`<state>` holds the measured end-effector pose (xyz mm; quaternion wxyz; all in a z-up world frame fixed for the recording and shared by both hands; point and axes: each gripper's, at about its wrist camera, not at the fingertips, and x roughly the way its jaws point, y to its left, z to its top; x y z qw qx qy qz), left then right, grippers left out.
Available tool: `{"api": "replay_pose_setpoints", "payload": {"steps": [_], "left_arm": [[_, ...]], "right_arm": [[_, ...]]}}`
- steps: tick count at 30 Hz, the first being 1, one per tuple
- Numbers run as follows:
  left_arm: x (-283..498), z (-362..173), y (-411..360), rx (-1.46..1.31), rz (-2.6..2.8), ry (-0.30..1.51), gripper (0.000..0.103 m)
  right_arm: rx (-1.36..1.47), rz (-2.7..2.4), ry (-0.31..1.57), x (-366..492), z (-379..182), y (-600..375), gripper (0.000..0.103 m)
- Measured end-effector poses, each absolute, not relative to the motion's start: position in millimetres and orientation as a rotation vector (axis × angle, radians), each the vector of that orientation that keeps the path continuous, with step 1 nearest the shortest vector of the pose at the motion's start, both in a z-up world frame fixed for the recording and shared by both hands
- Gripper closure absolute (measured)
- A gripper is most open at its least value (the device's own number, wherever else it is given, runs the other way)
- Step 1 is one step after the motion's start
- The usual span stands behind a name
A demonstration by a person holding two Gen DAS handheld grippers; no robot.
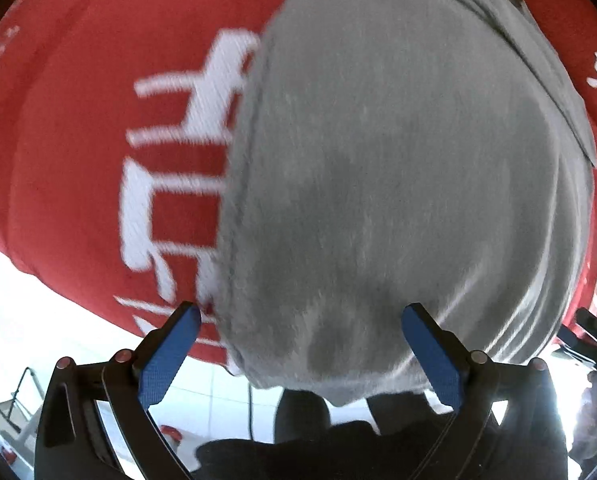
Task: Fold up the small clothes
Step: 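Grasp the sweatshirt hem with both tools and lift it toward the collar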
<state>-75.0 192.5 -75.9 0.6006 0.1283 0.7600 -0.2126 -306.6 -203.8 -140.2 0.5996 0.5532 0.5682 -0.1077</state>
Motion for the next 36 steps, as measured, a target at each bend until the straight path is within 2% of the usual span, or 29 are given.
{"api": "replay_pose_setpoints", "payload": {"steps": [13, 15, 16, 17, 18, 19, 20, 23, 29, 36], "left_arm": [[-117.3, -86.4, 201.9, 0.256, -0.603, 1.816, 0.002], [-126.9, -80.5, 200.0, 0.212, -0.616, 1.810, 0.012], [-140.8, -71.8, 186.2, 0.204, -0.606, 1.807, 0.023], [-141.1, -70.4, 191.3, 0.200, -0.602, 1.802, 0.039], [-140.5, -68.7, 196.6, 0.191, -0.607, 1.802, 0.049], [-139.2, -67.0, 201.5, 0.172, -0.624, 1.808, 0.073], [-137.4, -65.7, 206.1, 0.133, -0.653, 1.824, 0.090], [-131.9, -56.8, 204.9, 0.067, -0.696, 1.835, 0.090], [-108.5, -12.4, 186.9, 0.040, -0.816, 1.743, 0.090], [-23.9, 34.2, 137.4, -0.039, -0.850, 1.574, 0.090]], "right_arm": [[1.354, -0.094, 1.340, -322.9, -167.3, -141.2, 0.020], [1.357, -0.076, 1.329, -321.2, -167.7, -134.8, 0.023], [1.358, -0.073, 1.326, -320.5, -167.7, -131.4, 0.027], [1.364, -0.073, 1.325, -320.7, -168.0, -130.9, 0.041], [1.373, -0.085, 1.330, -319.9, -168.6, -128.2, 0.054], [1.387, -0.103, 1.343, -321.9, -170.5, -126.1, 0.088], [1.402, -0.112, 1.338, -324.5, -170.7, -124.5, 0.096], [1.434, -0.084, 1.264, -326.3, -158.1, -127.0, 0.096], [1.543, 0.023, 0.998, -311.3, -108.1, -151.9, 0.096], [1.530, 0.073, 0.786, -240.2, -67.9, -228.4, 0.096]]}}
